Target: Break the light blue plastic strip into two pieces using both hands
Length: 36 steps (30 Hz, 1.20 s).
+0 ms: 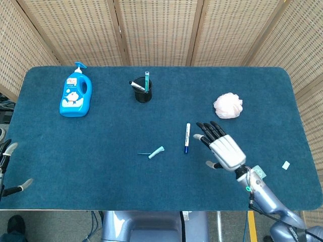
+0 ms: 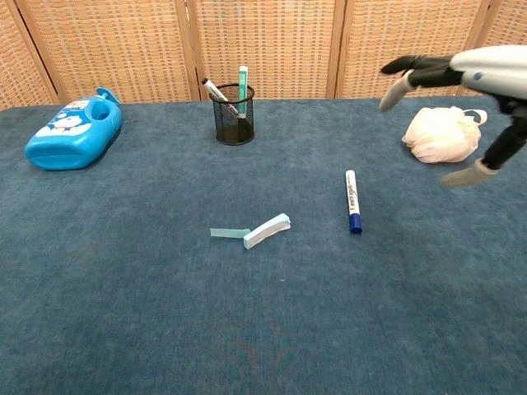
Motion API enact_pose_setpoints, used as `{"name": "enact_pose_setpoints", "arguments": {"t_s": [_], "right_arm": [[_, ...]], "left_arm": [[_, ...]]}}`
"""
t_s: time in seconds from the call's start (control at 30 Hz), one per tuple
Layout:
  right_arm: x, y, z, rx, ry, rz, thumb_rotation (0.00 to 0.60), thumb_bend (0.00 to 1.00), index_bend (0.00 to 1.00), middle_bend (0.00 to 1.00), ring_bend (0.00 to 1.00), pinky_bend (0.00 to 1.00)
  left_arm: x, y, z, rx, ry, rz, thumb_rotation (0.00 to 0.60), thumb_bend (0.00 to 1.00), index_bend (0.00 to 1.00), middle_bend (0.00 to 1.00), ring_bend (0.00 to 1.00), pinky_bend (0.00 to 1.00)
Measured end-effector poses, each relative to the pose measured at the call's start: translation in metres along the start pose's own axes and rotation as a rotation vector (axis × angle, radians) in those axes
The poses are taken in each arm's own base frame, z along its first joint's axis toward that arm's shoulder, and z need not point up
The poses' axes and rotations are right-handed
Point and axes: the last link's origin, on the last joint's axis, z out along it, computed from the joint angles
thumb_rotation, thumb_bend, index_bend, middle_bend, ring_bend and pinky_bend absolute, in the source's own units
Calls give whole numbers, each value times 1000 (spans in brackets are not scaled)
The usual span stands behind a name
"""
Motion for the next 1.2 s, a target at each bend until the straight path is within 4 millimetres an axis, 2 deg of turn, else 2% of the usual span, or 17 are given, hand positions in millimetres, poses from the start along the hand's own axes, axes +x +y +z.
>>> {"name": "enact_pose_setpoints", "arguments": {"t_s": [0.13,0.27,0.47,0.63,0.9,1.2], "right_arm": [[-9,-11,42,-16,-69,0,600,113,360,0,0,0],[-29,-31,83,-19,-97,-11,600,148,383,0,0,0],[-55,-54,122,-10,-106,-61,600,211,392,1,0,0],[-71,-67,137,-6,-124,-66,600,285,397,3,0,0],[-94,-72,149,-23,-163,-52,600,397,427,10,0,0],[-106,-78,149,4,-183,-81,600,414,428,12,0,0]], "left_arm": [[-2,-3,4,16,-20,-3,600,0,0,0,0,0],[-4,-5,9,28,-31,-5,600,0,0,0,0,0],[-5,-9,15,43,-47,-10,600,0,0,0,0,0],[-8,-9,18,44,-71,-10,600,0,0,0,0,0],[-9,-11,20,44,-84,-13,600,0,0,0,0,0],[-12,-11,21,45,-96,-12,600,0,0,0,0,0]]}}
